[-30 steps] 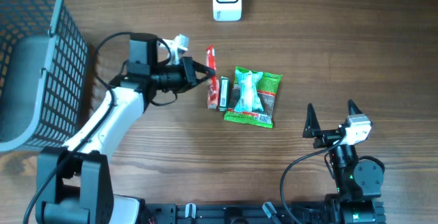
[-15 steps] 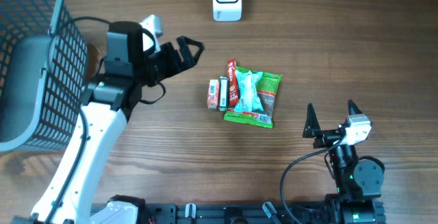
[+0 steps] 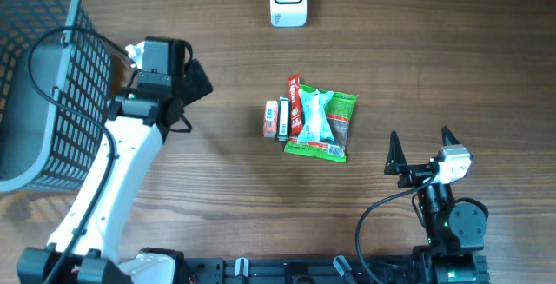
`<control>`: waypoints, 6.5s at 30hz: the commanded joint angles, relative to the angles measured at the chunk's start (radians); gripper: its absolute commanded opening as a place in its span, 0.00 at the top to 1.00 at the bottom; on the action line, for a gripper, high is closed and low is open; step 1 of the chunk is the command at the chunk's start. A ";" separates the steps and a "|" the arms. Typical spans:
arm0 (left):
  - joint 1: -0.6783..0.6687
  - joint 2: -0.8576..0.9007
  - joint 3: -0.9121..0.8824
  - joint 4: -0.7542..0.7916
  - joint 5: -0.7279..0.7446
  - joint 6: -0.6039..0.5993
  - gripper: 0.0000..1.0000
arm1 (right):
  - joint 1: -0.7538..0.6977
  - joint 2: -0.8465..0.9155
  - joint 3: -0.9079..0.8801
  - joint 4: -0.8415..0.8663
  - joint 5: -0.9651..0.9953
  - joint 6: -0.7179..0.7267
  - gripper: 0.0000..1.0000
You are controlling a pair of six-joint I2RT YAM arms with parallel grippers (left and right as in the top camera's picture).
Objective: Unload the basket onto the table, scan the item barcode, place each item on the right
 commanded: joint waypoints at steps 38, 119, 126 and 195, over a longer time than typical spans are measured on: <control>0.143 0.110 0.001 -0.006 -0.051 0.012 0.00 | -0.005 -0.002 -0.001 0.004 -0.022 -0.008 0.00; 0.143 0.110 0.001 -0.007 -0.051 0.012 0.00 | 0.257 1.982 1.466 -0.936 -0.290 0.068 0.55; 0.143 0.110 0.001 -0.006 -0.051 0.012 0.00 | 0.257 1.984 1.312 -0.805 -0.240 0.070 0.52; 0.143 0.110 0.001 -0.006 -0.051 0.012 0.00 | -0.038 1.373 0.803 -0.480 -0.088 0.457 0.96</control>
